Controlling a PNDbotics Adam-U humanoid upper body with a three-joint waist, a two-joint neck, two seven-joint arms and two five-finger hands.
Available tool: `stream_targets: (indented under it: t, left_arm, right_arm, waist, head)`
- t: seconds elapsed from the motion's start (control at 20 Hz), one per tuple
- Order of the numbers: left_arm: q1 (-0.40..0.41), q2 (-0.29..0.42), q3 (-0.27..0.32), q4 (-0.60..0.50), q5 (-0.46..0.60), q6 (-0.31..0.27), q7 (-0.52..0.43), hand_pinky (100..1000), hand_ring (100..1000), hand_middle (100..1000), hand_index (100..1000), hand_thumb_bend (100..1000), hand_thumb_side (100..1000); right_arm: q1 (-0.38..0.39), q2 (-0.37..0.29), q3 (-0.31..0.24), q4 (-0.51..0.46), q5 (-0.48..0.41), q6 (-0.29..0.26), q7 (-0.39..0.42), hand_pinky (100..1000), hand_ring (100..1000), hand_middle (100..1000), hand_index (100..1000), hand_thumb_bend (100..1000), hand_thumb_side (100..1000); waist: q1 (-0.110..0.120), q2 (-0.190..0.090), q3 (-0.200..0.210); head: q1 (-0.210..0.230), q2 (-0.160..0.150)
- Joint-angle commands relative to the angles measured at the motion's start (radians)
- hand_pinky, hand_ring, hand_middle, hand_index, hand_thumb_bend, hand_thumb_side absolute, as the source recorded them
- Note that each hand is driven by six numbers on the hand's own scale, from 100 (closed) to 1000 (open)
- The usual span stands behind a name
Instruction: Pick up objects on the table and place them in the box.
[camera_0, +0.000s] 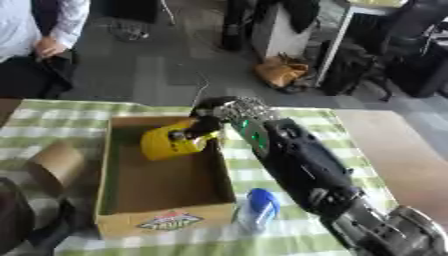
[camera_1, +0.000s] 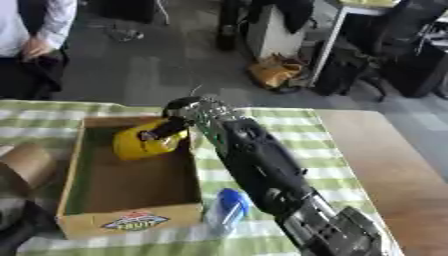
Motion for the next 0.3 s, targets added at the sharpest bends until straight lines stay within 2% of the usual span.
stream_targets:
  t: [0.05,0.3]
  left_arm:
    - [-0.006,0.027,0.006,-0.013,0.002,0.003,0.002,858,912,842,808,100,1000]
    - [0.004,0.026,0.007,-0.013,0.003,0.006,0.003,858,912,842,808,100,1000]
  right_arm:
    - [-0.013,-0.066,0.02,-0.082,-0.058,-0.004,0.05,757,801,753,816,100,1000]
    - [-0.019,-0.088,0.04,-0.152,-0.098,0.022,0.116,765,825,777,824,100,1000]
  waist:
    - [0.012,-0.033,-0.005]
    - [0.019,-0.048,-0.018]
  head:
    - [0.009,0.011]
    - [0.018,0.026]
